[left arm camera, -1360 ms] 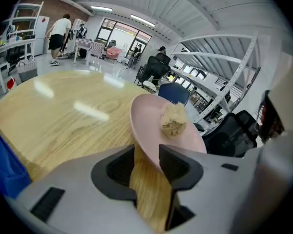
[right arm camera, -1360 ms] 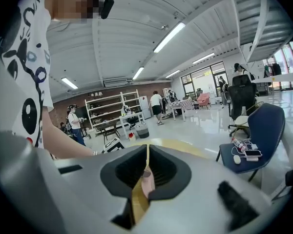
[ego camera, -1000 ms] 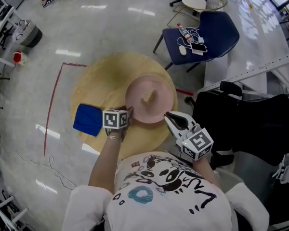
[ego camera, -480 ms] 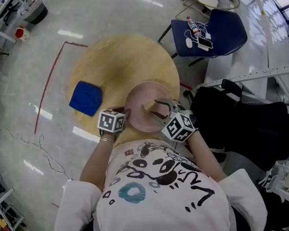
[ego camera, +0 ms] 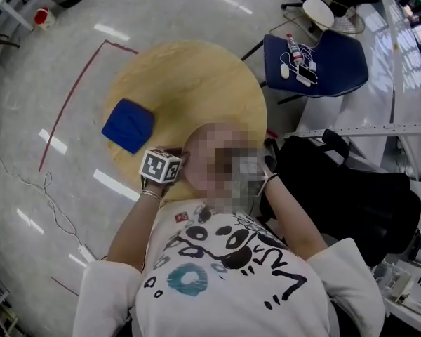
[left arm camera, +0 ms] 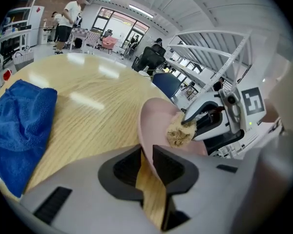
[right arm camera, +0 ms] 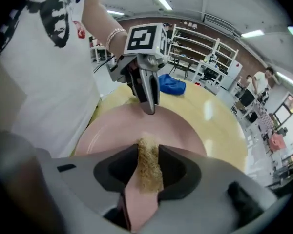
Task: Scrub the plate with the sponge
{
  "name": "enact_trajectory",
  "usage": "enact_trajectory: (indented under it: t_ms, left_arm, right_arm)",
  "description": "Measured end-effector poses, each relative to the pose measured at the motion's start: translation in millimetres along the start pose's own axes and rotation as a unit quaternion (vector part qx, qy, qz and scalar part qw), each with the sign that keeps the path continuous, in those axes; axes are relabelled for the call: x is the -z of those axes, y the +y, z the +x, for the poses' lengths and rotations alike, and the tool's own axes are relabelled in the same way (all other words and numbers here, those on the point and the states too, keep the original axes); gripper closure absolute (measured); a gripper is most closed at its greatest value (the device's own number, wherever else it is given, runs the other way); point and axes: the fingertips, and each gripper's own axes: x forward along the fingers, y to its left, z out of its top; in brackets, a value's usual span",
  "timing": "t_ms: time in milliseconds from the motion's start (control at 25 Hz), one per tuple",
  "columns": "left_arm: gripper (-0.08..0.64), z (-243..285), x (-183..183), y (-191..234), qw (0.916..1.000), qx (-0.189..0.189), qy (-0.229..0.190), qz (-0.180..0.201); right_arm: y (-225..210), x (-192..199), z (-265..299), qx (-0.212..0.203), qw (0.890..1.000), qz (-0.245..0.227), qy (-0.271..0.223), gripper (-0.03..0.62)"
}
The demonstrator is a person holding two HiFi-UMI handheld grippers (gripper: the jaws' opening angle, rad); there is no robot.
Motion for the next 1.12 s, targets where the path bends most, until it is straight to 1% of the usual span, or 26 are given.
enact_trajectory:
  t_ms: [80,200,280,400,480,640,880,1120]
  left_arm:
    - [0.479,-0.1,1.4,-0.1,1.0000,-0.001,-0.005,-0.005]
    - [0.480,-0.5,1.3,-0.9,0.9999,-0.005,-0.009,-0.008]
    - [0.480,-0.9,2.1,-0.8,0.9999,-0.006,-0.009,-0.010]
    - [0.482,-2.7,3.2,0.1,0.9998,-0.007,-0.010,-0.013]
    - [0.485,-3.1,2.5,0.8,0.9998,-0.008,-0.011,-0.014]
    - [0.488,-2.5,2.2,1.1,0.9998,-0.009,-0.010,-0.014]
    - [0.491,-3.2,2.2,2.2,0.9996,-0.011,-0.015,-0.020]
    - [0.492,-3.8,2.7,3.1,0.9994,-0.015,-0.019,-0.025]
  right_arm:
    - [-1.2,-5.7,-0.8,-0.012,0.999,0.043,-0.016,0.495]
    - [-1.4,-20.2,-6.9,-0.026,0.995,0.084,-0.044,0.517]
    - [0.1,-30.9,-7.0,-0.032,0.994,0.094,-0.055,0.522]
    - [7.4,-38.1,6.8,-0.052,0.994,0.088,-0.037,0.522]
    - [6.1,-39.8,15.3,-0.058,0.993,0.094,-0.032,0.525]
    - [-12.1,-44.4,20.5,-0.044,0.990,0.124,-0.042,0.528]
    - [-43.3,-47.9,26.3,-0.006,0.987,0.156,-0.048,0.529]
    - [-65.9,-38.2,23.3,0.021,0.980,0.193,-0.055,0.529]
